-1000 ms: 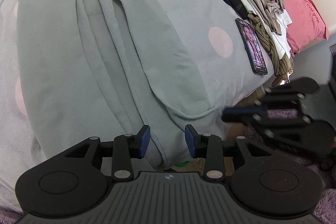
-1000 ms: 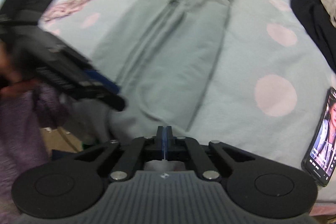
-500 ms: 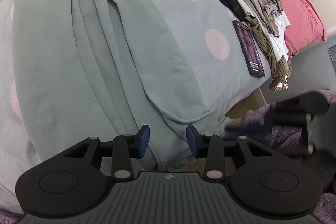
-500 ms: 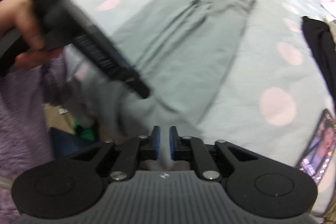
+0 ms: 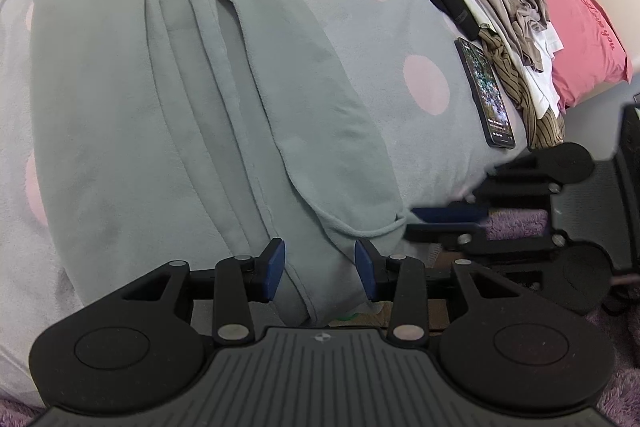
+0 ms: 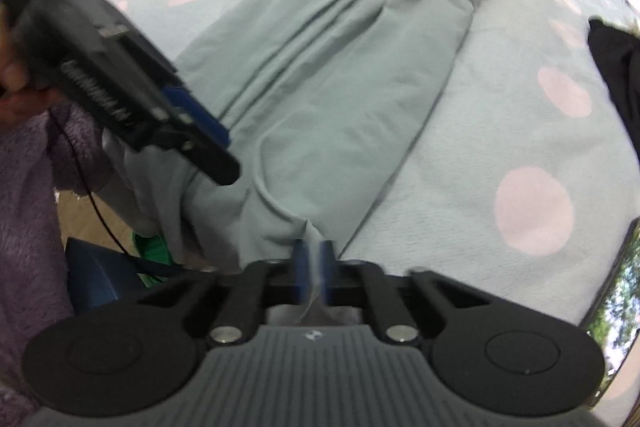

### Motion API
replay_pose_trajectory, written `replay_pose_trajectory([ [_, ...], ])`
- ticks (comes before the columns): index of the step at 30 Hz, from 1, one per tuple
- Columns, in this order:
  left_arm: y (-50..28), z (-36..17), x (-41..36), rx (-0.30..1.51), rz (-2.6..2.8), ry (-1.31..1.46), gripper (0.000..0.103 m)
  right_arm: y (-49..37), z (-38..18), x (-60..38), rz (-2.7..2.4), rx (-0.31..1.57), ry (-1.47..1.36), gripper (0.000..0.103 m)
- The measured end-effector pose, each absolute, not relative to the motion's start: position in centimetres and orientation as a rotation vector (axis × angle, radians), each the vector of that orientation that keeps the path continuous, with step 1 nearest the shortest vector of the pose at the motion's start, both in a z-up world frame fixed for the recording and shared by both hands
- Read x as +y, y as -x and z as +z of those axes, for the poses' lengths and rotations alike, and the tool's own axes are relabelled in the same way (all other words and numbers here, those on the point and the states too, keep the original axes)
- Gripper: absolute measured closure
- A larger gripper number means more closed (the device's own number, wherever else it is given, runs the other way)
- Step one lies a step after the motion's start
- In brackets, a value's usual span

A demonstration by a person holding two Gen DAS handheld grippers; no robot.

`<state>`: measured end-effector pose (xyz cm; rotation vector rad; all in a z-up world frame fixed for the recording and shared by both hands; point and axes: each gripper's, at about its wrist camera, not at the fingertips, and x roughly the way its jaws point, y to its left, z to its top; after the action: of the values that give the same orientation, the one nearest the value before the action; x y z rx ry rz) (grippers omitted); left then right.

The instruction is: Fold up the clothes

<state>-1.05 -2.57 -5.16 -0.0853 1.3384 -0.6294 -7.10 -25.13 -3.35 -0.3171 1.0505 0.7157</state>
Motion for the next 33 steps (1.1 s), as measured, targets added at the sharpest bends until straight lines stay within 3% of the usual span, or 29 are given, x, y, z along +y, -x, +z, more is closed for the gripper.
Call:
replay_pose_trajectory([
  [6, 0.7, -4.9, -2.2, 1.328, -0.604, 0.109, 0.066, 11.6, -1.0, -22.9, 0.88, 0.994, 0.411, 0.1],
  [11, 0.7, -4.8, -2.0, 1.322, -0.608, 0.139, 0.066, 13.8, -2.3, -20.5, 0.916, 1.018, 0.522, 0.1],
  [16, 1.3, -5.1, -2.4, 1.34, -0.639, 0.147, 0.061, 13.9, -3.3, -20.0, 0.927, 1.055, 0.481, 0.097],
  [23, 2.7, -5.8, -3.8, 1.386, -0.677, 0.065, 0.06, 12.4, -3.3, -21.7, 0.89, 1.102, 0.425, 0.095],
  [25, 3.3, -6.2, -4.2, 1.401, -0.671, 0.027, 0.06, 11.8, -3.4, -22.7, 0.829, 1.108, 0.437, 0.088],
  [26, 3.5, -6.4, -4.4, 1.411, -0.667, 0.012, 0.06, 11.5, -3.7, -23.1, 0.795, 1.117, 0.45, 0.076],
  [27, 3.6, -6.7, -4.6, 1.42, -0.667, 0.0, 0.06, 11.1, -4.0, -23.4, 0.761, 1.129, 0.459, 0.07],
  [30, 3.9, -7.1, -5.1, 1.418, -0.684, -0.032, 0.057, 9.8, -5.6, -24.2, 0.714, 1.188, 0.432, 0.062],
  [33, 4.4, -7.2, -5.8, 1.399, -0.702, -0.097, 0.057, 8.3, -7.1, -25.0, 0.701, 1.242, 0.341, 0.062],
])
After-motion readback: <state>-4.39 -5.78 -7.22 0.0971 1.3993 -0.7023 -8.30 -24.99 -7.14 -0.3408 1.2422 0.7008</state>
